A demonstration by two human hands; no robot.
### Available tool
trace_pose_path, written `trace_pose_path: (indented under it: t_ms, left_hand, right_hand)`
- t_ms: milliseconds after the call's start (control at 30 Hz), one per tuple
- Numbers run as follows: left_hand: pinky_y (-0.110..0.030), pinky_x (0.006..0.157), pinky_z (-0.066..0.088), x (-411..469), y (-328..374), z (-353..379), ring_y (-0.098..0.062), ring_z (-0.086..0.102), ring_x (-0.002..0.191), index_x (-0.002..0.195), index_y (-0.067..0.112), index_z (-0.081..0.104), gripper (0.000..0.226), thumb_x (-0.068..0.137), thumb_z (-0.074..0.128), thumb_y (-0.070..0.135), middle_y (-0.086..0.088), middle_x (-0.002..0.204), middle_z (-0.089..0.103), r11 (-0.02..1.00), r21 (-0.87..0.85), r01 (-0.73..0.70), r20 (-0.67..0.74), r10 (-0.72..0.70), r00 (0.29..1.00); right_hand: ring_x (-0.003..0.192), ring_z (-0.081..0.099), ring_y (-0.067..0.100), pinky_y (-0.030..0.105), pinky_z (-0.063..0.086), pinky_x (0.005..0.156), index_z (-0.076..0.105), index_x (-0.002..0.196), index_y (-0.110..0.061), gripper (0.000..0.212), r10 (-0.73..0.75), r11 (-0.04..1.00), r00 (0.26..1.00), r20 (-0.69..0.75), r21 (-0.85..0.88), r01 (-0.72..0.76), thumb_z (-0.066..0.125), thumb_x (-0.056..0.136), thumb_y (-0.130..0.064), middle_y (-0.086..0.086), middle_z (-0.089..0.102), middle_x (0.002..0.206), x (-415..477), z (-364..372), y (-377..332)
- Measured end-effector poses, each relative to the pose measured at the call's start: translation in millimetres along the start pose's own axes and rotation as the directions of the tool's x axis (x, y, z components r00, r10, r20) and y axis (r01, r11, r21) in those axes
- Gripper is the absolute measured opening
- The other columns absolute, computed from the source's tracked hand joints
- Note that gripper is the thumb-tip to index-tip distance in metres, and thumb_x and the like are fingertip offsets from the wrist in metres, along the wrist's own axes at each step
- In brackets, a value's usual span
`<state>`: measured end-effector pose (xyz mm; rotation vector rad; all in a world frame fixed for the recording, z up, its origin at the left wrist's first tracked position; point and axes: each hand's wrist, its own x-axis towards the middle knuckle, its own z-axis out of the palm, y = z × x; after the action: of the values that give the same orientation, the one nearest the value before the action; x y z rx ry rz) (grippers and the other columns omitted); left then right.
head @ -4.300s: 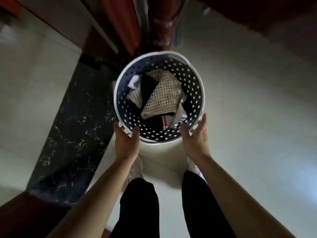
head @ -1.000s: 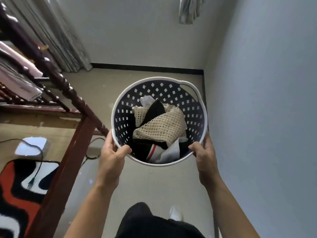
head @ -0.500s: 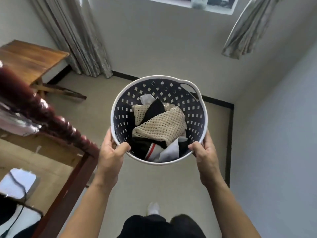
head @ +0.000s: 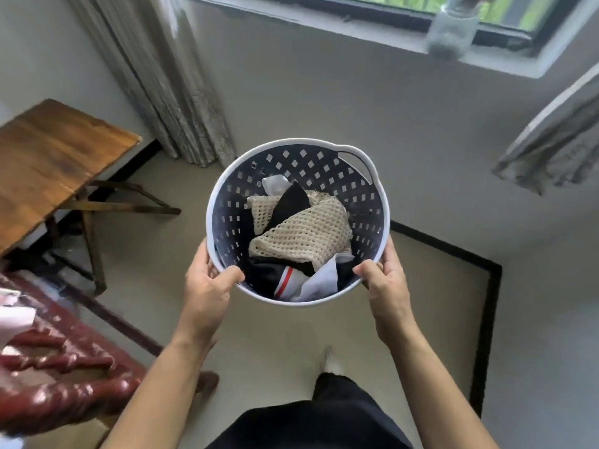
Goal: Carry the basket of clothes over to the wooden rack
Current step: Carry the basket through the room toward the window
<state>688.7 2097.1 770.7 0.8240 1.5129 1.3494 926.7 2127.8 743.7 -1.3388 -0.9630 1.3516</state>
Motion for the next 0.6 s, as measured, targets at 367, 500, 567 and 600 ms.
trace_pose_path:
  t_ms: [367,500,567,600]
  left_hand:
    - [-0.014,0.069,0.051,177.4,24.3,-77.2,-0.002,0.061,0.07,0.103,0.022,0.064,0.046,0.078,0.054,-0.016,0.016,0.074,0.07,0.987,-0.14,-0.075,-0.529,-0.011,0.849]
    - [-0.012,0.069,0.049,259.0,34.2,-122.1,0.003,0.061,0.066,0.102,0.019,0.063,0.048,0.081,0.049,-0.022,0.02,0.069,0.069,0.986,-0.146,-0.08,-0.608,-0.025,0.793]
    - [-0.012,0.069,0.05,297.6,43.6,-142.8,0.003,0.063,0.068,0.106,0.016,0.063,0.049,0.08,0.049,-0.022,0.02,0.071,0.071,0.985,-0.148,-0.083,-0.618,-0.026,0.786]
    - [-0.011,0.07,0.05,316.4,50.8,-151.7,0.004,0.064,0.069,0.11,0.014,0.063,0.049,0.08,0.05,-0.021,0.02,0.073,0.072,0.986,-0.138,-0.09,-0.615,-0.014,0.788]
  right_hand:
    - [0.114,0.067,0.017,0.044,0.05,0.108,0.055,0.148,-0.031,0.076,0.034,0.992,0.872,0.488,-0.124,0.031,0.054,0.076,-0.006,0.015,0.07,0.135,232.9,205.8,-45.7]
    - [0.106,0.065,0.01,0.036,0.051,0.103,0.055,0.148,-0.031,0.076,0.04,0.986,0.838,0.545,-0.157,0.055,0.053,0.077,-0.006,0.005,0.073,0.124,294.7,295.2,-50.4]
    - [0.109,0.066,0.013,0.042,0.051,0.107,0.056,0.147,-0.03,0.074,0.052,0.985,0.829,0.557,-0.167,0.05,0.053,0.077,-0.006,0.01,0.073,0.129,322.6,333.6,-56.6]
    - [0.111,0.066,0.015,0.046,0.05,0.109,0.058,0.146,-0.03,0.073,0.053,0.986,0.826,0.561,-0.161,0.046,0.053,0.077,-0.006,0.012,0.072,0.132,336.7,352.0,-60.5]
